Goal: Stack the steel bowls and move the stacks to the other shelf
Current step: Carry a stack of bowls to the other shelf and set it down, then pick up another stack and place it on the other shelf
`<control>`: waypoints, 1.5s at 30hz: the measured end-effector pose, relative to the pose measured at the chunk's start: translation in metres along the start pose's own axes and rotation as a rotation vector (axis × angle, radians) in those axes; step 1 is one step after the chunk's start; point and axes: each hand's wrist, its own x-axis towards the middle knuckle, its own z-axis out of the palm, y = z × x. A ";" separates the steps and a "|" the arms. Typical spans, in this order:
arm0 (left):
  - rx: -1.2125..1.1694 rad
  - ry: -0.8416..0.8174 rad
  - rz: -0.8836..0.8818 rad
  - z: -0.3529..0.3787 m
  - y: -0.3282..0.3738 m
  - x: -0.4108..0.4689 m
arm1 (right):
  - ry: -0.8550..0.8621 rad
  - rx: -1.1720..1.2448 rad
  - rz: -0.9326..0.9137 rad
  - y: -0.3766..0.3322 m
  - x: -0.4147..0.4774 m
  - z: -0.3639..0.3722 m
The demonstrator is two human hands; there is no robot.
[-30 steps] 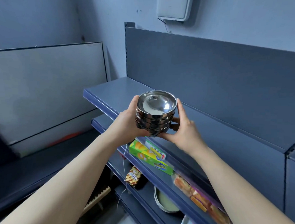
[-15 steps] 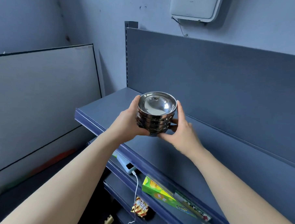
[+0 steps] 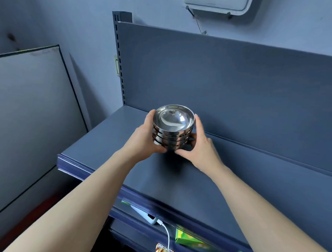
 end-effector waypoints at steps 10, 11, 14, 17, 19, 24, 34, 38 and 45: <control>-0.034 0.050 0.070 0.012 -0.004 0.021 | -0.047 -0.016 0.004 0.003 0.022 -0.008; -0.033 0.055 0.072 0.014 -0.004 0.023 | -0.044 -0.017 0.008 0.004 0.023 -0.008; -0.028 0.059 0.080 0.017 -0.005 0.026 | -0.031 -0.029 0.018 0.007 0.025 -0.007; 0.010 0.060 0.070 0.017 -0.002 0.025 | -0.024 -0.062 0.039 0.006 0.025 -0.007; 0.050 0.058 0.068 0.015 0.001 0.022 | -0.031 -0.099 0.063 0.003 0.023 -0.011; 0.347 0.097 0.086 0.003 0.019 0.005 | -0.049 -0.316 0.084 -0.015 0.001 -0.035; 0.567 0.074 0.562 0.050 0.084 -0.035 | 0.114 -0.627 0.153 -0.020 -0.103 -0.101; 0.561 0.003 0.671 0.095 0.117 -0.052 | 0.163 -0.653 0.232 -0.005 -0.151 -0.129; 0.487 -0.136 0.823 0.179 0.190 -0.095 | 0.269 -0.678 0.414 0.027 -0.245 -0.195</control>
